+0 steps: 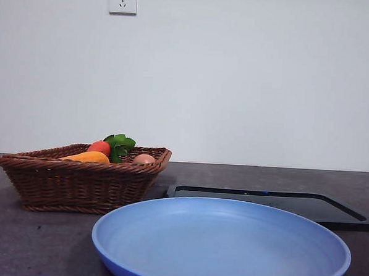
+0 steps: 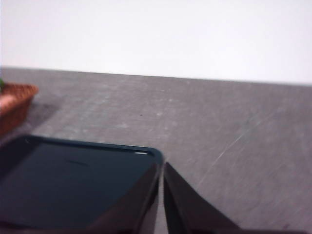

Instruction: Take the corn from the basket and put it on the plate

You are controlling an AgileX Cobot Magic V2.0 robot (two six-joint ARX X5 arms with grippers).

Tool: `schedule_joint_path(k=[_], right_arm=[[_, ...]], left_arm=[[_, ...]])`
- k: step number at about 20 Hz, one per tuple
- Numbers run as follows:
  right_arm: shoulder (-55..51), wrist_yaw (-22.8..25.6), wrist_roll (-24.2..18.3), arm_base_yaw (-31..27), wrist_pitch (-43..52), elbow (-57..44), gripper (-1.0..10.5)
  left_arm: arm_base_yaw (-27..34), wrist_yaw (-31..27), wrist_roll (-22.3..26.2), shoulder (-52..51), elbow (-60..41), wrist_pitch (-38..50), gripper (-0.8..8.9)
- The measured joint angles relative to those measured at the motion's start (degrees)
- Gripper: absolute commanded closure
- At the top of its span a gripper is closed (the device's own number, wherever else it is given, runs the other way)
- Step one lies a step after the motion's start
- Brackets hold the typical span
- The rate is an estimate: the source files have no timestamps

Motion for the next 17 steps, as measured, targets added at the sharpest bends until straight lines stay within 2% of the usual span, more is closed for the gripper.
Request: schedule_joint_path(k=[5, 7, 11, 14, 17], right_arm=[[0.0, -1.1, 9.2, 0.0, -0.3, 0.0, 9.4], [0.0, -3.2, 11.9, 0.0, 0.1, 0.0, 9.4], [0.0, -3.6, 17.8, 0.0, -1.2, 1.6, 9.4], [0.0, -3.6, 20.7, 0.0, -4.1, 5.0, 9.4], [0.0, -3.7, 21.8, 0.0, -7.3, 8.8, 9.4]], left_arm=[[0.0, 0.0, -4.1, 0.0, 0.0, 0.0, 8.06], [0.0, 0.7, -5.5, 0.0, 0.2, -0.3, 8.06], [0.0, 3.1, -8.1, 0.0, 1.3, -3.2, 8.06], [0.0, 3.6, -9.4, 0.3, 3.6, -4.8, 8.06], [0.0, 4.9, -10.1, 1.0, 7.5, -4.9, 8.06]])
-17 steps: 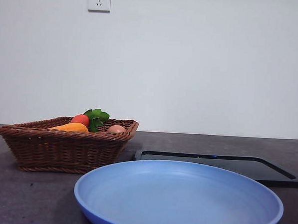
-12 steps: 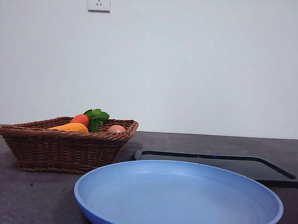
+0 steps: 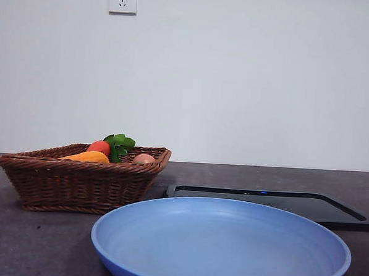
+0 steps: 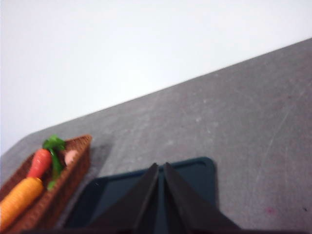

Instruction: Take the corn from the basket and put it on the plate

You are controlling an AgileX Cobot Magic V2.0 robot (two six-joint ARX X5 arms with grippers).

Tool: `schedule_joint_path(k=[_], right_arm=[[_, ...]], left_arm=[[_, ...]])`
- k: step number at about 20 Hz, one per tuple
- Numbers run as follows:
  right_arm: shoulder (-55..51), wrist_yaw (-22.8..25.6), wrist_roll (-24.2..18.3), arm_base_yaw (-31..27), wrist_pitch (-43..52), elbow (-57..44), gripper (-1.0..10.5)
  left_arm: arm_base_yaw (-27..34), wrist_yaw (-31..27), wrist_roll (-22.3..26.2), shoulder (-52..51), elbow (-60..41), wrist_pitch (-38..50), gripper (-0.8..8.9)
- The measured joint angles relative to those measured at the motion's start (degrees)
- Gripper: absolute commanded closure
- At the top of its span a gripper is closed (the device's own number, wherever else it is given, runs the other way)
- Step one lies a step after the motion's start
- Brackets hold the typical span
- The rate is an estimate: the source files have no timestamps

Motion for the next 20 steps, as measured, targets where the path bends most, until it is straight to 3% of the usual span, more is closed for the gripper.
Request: schedule_joint_path(k=[9, 20], right_arm=[[6.9, -2.6, -2.3, 0.0, -10.6, 13.7, 9.4], [26.2, -14.3, -15.5, 0.2, -27.3, 28.0, 9.4]], left_arm=[[0.0, 4.7, 2.1, 10.1, 12.8, -8.9, 8.06], [-0.3, 12.7, 15.1, 25.6, 26.6, -22.8, 8.06]])
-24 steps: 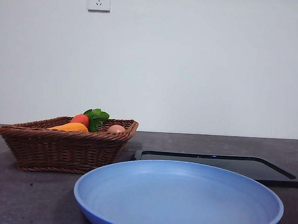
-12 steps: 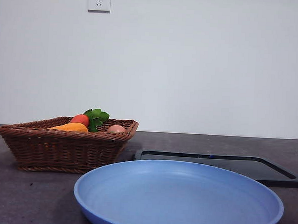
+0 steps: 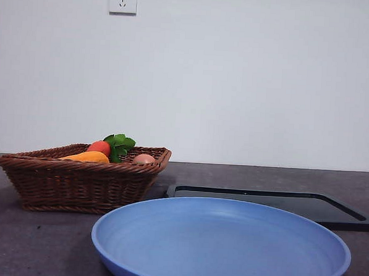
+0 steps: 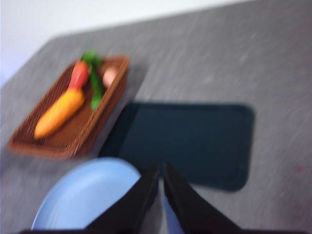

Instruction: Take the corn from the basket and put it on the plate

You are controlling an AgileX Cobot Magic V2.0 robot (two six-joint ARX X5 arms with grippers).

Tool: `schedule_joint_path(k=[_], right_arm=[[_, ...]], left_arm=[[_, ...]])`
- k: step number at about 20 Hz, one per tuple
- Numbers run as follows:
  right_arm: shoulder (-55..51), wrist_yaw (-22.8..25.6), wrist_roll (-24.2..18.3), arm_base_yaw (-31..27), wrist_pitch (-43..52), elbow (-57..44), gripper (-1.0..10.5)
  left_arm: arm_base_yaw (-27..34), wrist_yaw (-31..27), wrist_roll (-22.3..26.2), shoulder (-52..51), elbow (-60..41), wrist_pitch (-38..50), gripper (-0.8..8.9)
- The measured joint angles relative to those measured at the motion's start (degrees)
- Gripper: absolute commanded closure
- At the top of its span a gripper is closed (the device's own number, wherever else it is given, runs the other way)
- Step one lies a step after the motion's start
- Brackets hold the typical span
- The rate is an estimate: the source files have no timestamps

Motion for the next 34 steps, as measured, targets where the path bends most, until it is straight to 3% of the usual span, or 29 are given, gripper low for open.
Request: schedule_joint_path(k=[7, 10, 11, 13, 15, 16, 23, 34], right_arm=[[11.8, -3.2, -7.2, 3.9, -10.0, 5.5, 9.4], [15.4, -3.2, -8.2, 6.4, -11.4, 5.6, 9.4], [16.2, -3.2, -8.4, 6.9, -11.4, 5.6, 9.4], [17.5, -3.2, -8.4, 7.4, -11.4, 5.6, 8.9], [18.3, -3.2, -8.2, 7.4, -11.4, 5.6, 7.0], [18.7, -3.2, -7.9, 7.4, -11.4, 5.7, 6.3], [25.4, -3.2, -6.4, 7.8, -10.4, 5.7, 6.0], [48.1, -1.4, -4.9, 17.7, 2.8, 5.7, 6.2]], left_arm=[[-3.6, 1.0, 8.4, 7.1, 3.0, -9.1, 8.06], [-5.3, 1.1, 9.7, 8.8, 3.0, -9.8, 7.99], [-5.4, 1.1, 10.0, 9.0, 3.0, -9.7, 7.66], [-5.4, 1.1, 9.9, 9.4, 3.0, -9.2, 6.04], [-5.4, 1.1, 9.9, 9.5, 3.0, -8.7, 4.36], [-5.4, 1.2, 9.9, 9.5, 3.0, -8.7, 4.07], [-5.4, 1.2, 9.9, 9.5, 3.0, -8.7, 4.06], [-5.4, 1.2, 9.9, 9.5, 3.0, -8.7, 4.07]])
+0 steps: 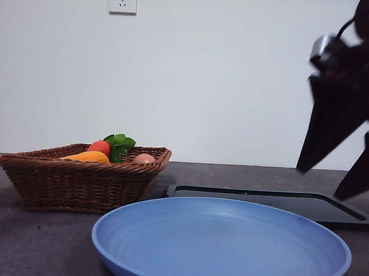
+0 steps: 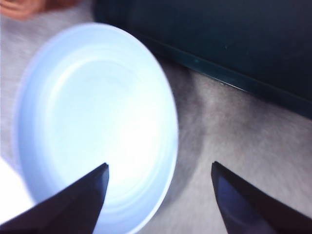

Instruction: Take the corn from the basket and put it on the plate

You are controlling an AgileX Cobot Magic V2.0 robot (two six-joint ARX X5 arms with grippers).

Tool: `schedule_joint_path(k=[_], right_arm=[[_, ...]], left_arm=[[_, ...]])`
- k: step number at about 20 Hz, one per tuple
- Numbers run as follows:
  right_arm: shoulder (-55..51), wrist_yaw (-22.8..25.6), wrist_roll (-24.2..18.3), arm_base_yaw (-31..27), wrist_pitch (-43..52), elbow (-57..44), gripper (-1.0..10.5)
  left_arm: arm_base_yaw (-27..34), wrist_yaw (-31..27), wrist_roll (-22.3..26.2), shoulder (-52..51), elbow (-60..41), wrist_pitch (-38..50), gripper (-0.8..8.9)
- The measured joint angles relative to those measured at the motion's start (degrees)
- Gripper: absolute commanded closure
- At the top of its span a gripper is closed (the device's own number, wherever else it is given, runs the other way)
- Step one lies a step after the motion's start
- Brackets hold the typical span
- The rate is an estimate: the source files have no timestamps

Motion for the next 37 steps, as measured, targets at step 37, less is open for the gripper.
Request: schedule_joint_path(k=[37], right_arm=[[-15.9, -0.1, 2.6, 4.2, -8.9, 0.1, 9.4]], left_arm=[[-17.1, -27.6, 0.6, 30.2, 17.9, 10.8, 4.1]])
